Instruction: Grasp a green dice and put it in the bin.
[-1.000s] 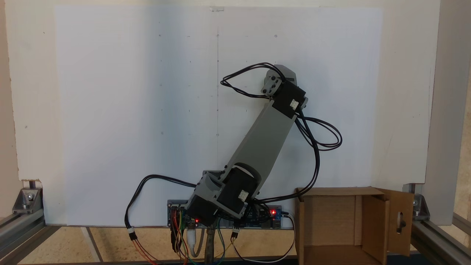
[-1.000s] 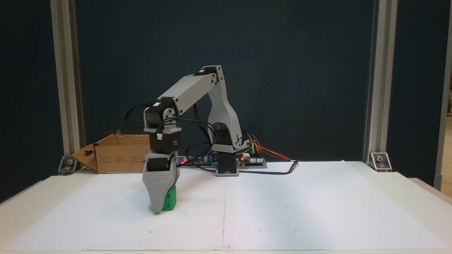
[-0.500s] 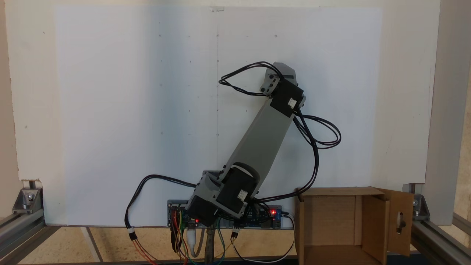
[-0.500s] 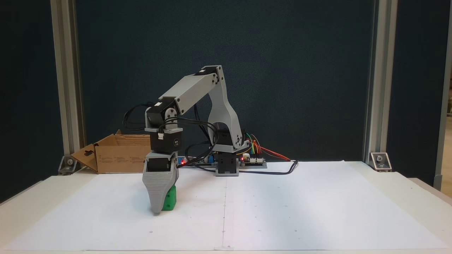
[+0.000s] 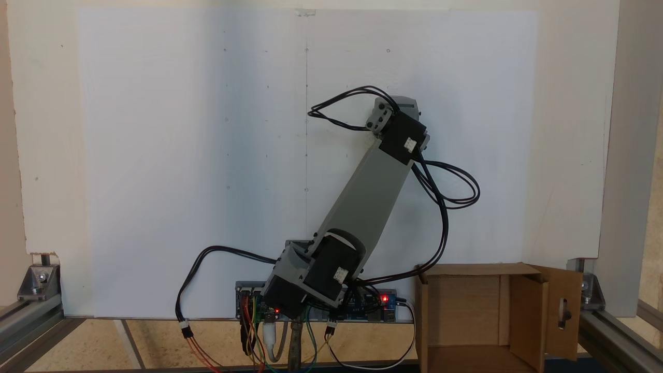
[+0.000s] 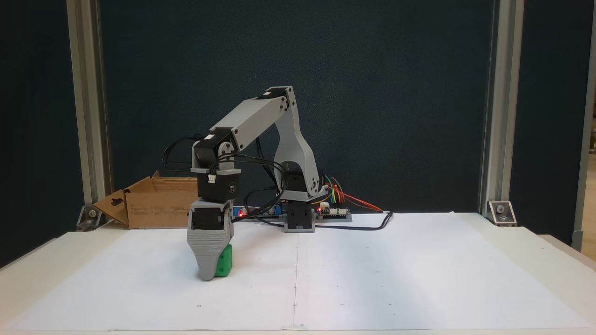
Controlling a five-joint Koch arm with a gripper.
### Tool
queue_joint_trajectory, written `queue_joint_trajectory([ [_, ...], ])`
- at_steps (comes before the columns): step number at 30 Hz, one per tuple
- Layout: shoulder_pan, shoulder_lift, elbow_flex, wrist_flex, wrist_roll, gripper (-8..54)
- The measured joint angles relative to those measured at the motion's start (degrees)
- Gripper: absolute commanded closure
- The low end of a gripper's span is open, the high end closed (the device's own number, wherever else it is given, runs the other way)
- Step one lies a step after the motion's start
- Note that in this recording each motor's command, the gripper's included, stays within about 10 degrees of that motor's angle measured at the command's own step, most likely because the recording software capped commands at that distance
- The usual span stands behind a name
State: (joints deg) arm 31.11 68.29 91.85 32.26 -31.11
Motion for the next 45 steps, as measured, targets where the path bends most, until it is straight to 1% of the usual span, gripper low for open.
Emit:
queue_joint_trajectory([
  [5,-0.09,0.35,0.00,-0.26,0.00,34.0],
  [8,-0.09,2.64,0.44,1.49,0.00,34.0],
  [11,-0.09,7.29,0.53,5.80,0.00,34.0],
  [17,-0.44,20.30,-0.35,17.67,0.09,34.0],
  [22,-0.70,24.87,-10.20,29.62,2.02,34.0],
  [27,0.53,28.83,-12.48,36.21,5.10,34.0],
  [31,7.12,30.06,-16.96,37.88,6.77,34.0],
  [37,22.94,30.32,-20.83,37.97,11.78,34.0],
  [45,46.58,29.62,-20.92,36.12,12.48,34.0],
])
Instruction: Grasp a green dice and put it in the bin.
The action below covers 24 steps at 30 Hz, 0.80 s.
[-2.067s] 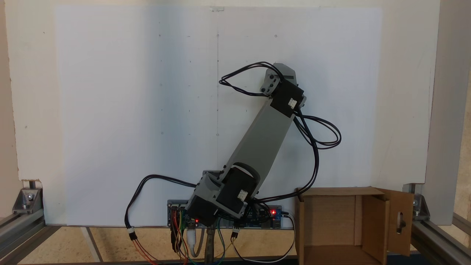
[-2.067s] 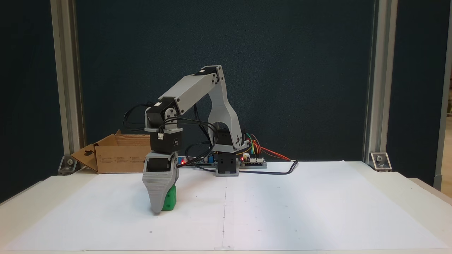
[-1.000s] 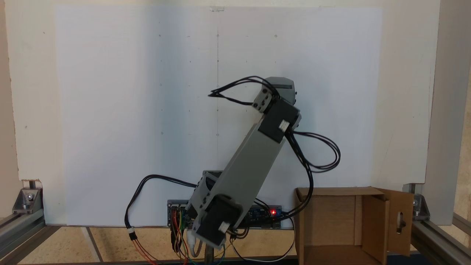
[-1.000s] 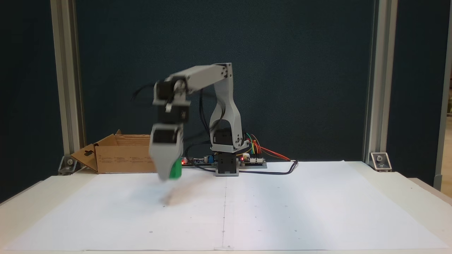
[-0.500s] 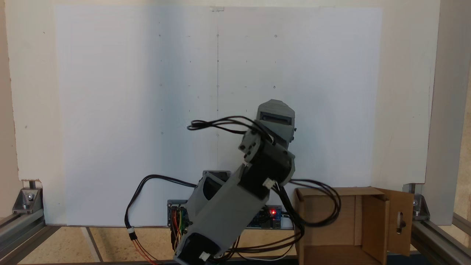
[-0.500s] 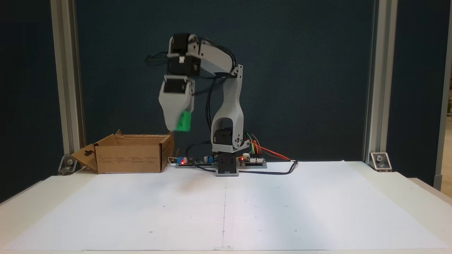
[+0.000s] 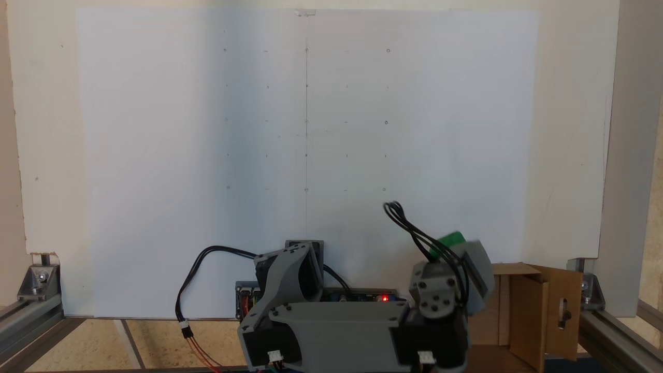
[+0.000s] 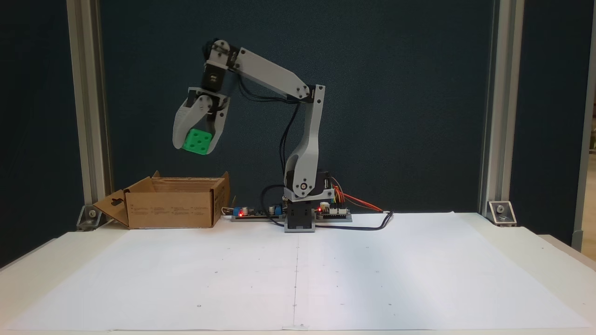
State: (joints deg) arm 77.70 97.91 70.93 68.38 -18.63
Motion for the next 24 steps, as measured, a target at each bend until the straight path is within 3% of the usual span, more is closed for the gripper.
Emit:
queue_joint_trajectory([
  [9,19.60,-8.00,0.09,-9.23,0.00,34.0],
  [21,28.56,-25.14,0.09,-24.08,-0.26,34.0],
  [23,29.09,-25.40,0.09,-24.35,-0.26,17.1],
  [24,29.36,-25.66,0.09,-24.43,-0.26,12.5],
])
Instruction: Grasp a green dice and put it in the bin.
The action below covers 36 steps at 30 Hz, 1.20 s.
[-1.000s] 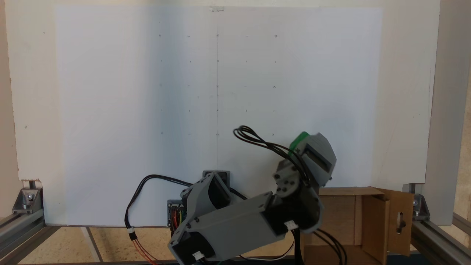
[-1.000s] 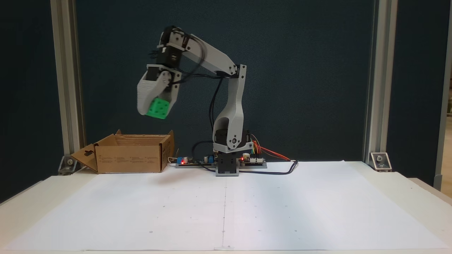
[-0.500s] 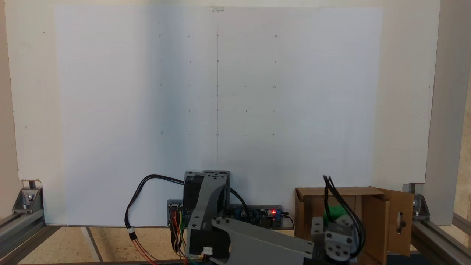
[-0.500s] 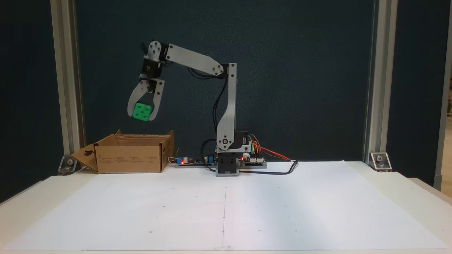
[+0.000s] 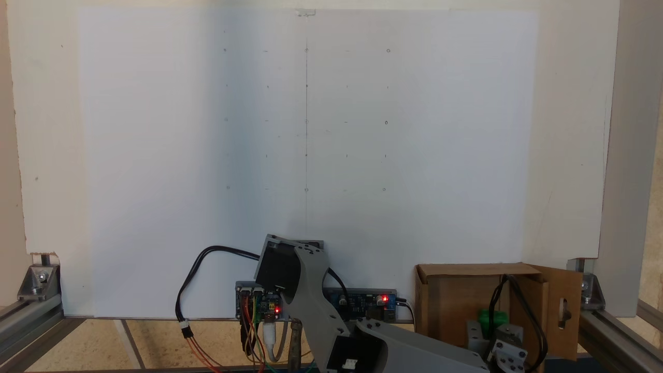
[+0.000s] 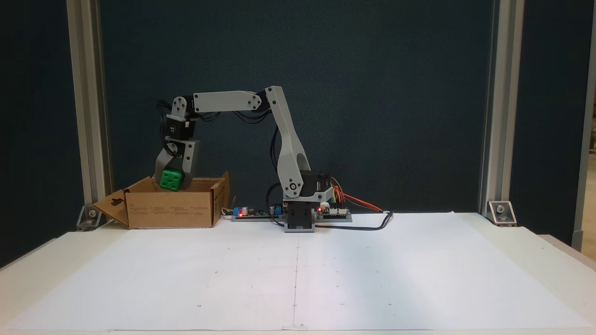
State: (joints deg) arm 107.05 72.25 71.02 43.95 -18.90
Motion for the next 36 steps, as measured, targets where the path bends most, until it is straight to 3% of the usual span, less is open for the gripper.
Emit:
queue_joint_trajectory([
  [4,0.26,-0.88,0.00,-0.18,-0.09,-0.1],
  [10,-1.85,-0.70,0.00,-3.08,0.79,0.7],
  [13,-10.28,6.15,-0.18,-3.87,7.65,0.9],
  [14,-17.05,11.60,-0.09,-5.62,12.57,0.9],
  [20,-39.20,22.06,-0.18,-11.51,18.37,0.9],
  [30,-80.68,28.65,0.09,-12.39,18.46,0.9],
  [36,-103.71,34.28,17.75,-17.40,18.46,0.8],
])
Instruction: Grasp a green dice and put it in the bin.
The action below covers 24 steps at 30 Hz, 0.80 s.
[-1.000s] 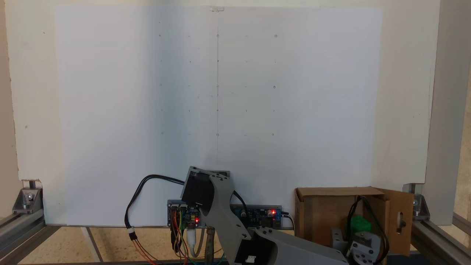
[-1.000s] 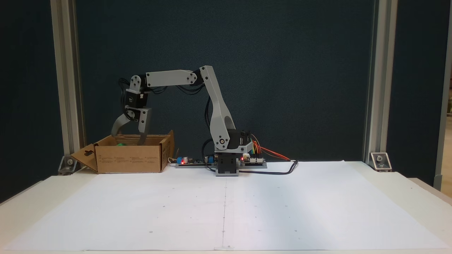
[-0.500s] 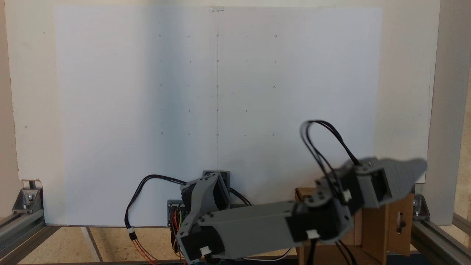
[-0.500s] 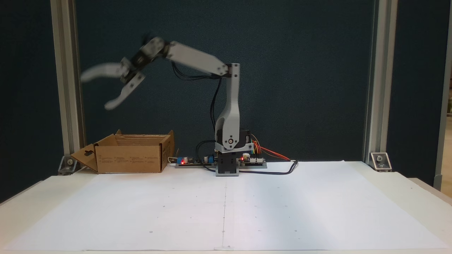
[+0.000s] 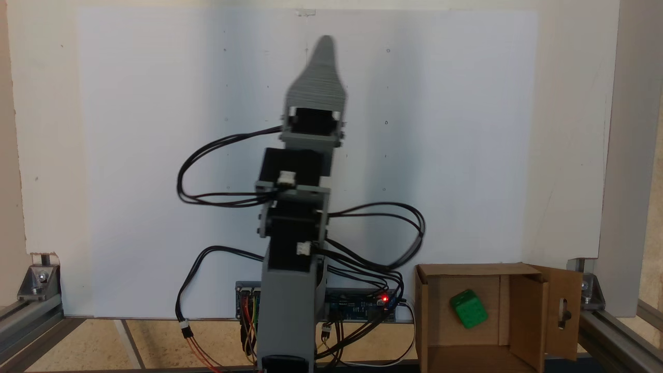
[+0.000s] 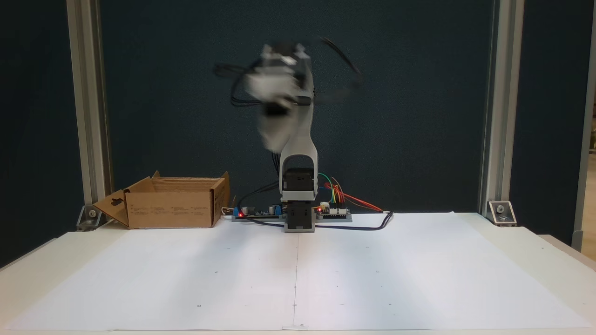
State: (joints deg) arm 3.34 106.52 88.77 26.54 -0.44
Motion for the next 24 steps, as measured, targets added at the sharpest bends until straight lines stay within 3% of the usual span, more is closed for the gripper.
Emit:
queue_joint_trajectory([
  [9,-3.08,15.12,31.90,-22.41,0.00,0.3],
  [14,-3.08,21.97,39.73,-34.28,0.00,-0.2],
  [24,-2.02,22.59,53.09,-57.30,0.00,0.7],
])
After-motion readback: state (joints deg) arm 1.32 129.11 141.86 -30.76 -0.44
